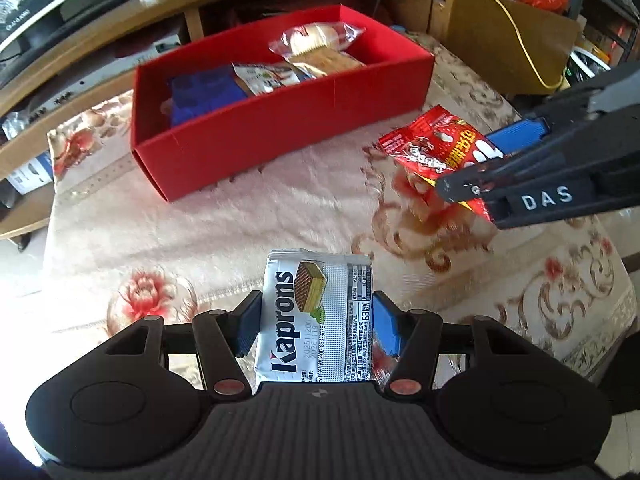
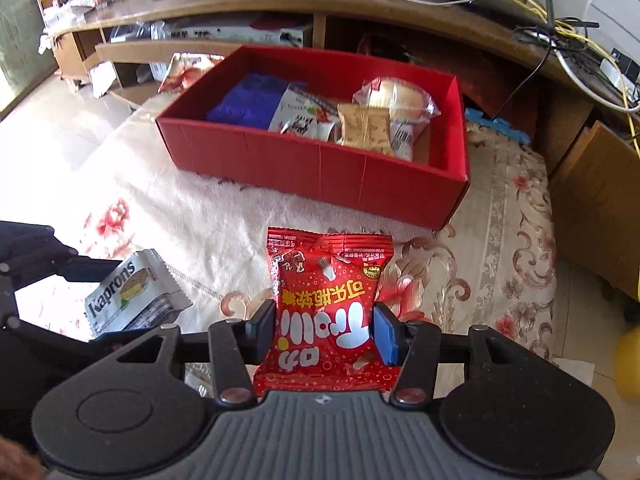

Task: Organize snacks
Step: 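Lift the candy bag and wafer and carry both over the red box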

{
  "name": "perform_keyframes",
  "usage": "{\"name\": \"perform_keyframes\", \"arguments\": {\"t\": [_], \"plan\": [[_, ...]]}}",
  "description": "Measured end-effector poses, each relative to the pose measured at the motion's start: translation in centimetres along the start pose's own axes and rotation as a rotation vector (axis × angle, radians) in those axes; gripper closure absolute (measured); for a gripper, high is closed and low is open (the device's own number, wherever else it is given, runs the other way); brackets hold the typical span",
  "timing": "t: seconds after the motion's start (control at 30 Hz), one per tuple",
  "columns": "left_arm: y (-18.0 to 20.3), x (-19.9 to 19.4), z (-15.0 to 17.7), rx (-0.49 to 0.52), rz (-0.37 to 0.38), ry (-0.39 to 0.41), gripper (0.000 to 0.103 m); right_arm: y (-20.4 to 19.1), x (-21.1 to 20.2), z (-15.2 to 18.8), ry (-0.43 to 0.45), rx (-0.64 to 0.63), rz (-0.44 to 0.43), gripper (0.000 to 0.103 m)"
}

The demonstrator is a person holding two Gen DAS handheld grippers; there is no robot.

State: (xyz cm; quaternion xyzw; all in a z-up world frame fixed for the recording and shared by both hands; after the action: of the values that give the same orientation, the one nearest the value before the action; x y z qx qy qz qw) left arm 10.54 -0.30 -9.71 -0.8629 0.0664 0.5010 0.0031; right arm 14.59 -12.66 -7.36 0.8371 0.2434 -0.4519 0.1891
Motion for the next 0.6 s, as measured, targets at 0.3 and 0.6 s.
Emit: {"name": "perform_keyframes", "arguments": {"t": [0.3,0.6], "plan": [[-0.2,-0.5,-3.1,-0.036,-0.001,0.067,0.039,0.4,-1.0,-2.0,0.060,0.017,-0.001,0.054],[-0.6,-0.9,-6.8,-0.085,0.002,0.126,0.038,2.4,-1.8,-4.3,0.115,0.061,0.017,0.054]]}}
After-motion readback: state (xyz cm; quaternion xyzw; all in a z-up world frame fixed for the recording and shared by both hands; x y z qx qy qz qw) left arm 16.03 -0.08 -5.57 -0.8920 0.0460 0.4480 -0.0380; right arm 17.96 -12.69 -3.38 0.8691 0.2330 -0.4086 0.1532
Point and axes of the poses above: each gripper's, at about its wrist camera, not at the fingertips, and x roughly the way its jaws point, y to its right, z to its underside, the point moved 9 cm from there along x, roughly the way its jaws point, and after that the axes turned 15 degrees about -x, right-handed, at the moved point
